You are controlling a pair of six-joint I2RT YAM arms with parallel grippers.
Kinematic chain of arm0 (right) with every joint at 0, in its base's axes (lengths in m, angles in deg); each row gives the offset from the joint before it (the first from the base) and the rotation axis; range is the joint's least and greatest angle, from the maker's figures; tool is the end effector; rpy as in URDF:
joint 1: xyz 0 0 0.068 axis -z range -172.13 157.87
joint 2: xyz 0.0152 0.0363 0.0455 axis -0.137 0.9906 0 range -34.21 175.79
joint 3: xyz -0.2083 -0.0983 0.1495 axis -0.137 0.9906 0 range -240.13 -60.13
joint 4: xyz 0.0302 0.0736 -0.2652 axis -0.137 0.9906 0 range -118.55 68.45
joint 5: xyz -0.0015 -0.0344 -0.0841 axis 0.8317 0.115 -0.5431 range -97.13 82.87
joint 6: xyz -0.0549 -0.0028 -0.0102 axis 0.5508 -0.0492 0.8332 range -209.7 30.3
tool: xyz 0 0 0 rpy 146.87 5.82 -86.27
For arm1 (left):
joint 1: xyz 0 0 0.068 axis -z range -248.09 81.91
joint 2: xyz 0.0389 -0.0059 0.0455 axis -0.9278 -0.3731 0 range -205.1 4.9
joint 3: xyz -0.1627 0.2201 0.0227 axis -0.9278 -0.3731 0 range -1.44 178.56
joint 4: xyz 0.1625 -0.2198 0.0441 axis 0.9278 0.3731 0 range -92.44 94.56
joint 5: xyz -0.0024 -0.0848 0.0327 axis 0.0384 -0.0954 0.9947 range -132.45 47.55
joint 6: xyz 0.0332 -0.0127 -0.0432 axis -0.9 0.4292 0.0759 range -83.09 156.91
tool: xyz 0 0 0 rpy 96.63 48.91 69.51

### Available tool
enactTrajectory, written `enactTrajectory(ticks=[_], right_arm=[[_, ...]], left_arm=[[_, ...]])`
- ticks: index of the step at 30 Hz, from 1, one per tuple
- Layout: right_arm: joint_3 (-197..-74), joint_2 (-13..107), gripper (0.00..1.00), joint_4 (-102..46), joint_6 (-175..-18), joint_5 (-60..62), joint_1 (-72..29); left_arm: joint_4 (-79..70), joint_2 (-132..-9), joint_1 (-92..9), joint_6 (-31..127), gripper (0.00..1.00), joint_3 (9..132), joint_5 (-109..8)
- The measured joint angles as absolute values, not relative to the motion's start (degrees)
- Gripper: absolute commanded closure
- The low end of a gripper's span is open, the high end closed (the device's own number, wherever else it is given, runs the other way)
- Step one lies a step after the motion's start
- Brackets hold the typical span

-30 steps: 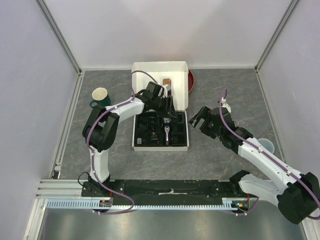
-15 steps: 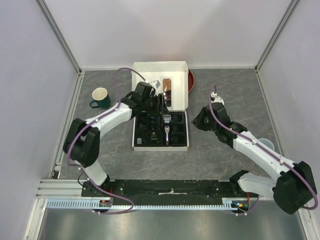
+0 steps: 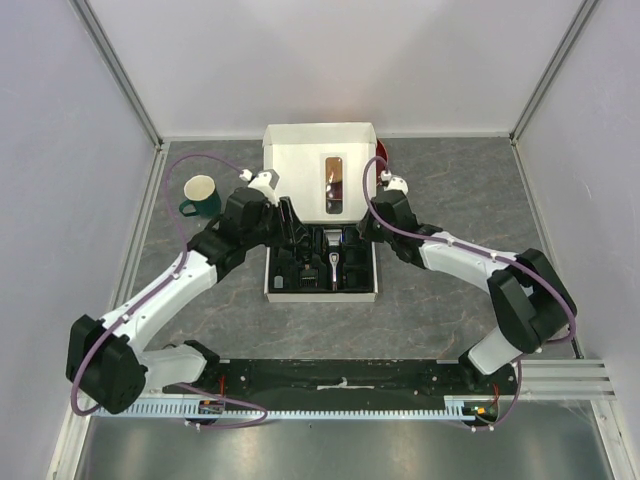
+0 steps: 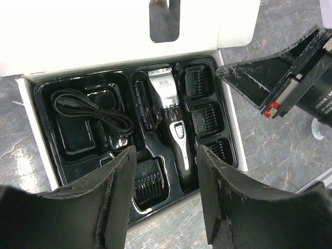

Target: Sort the hair-cutting tools

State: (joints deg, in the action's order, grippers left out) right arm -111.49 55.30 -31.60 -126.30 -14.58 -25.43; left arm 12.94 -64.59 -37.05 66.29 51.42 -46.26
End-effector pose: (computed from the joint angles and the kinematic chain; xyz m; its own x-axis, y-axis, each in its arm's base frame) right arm 0.2972 0.1892 0.2004 -0.6576 0.2754 -0.7012 -0.0795 0.9002 0.4281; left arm 0.2470 -0.1517 0.2856 -0.6719 -0.1670 -0.7216 0.2676 0.8537 -0.4468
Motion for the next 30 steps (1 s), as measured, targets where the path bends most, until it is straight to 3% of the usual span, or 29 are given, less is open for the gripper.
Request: enactTrajectory(ticks=[30], right_arm=[[-115.92, 64.09, 1.00, -32.30, -126.48, -21.68, -28.05]], left_arm=[[17.31, -58.27, -39.80, 66.36, 0.41, 48.71, -41.71]])
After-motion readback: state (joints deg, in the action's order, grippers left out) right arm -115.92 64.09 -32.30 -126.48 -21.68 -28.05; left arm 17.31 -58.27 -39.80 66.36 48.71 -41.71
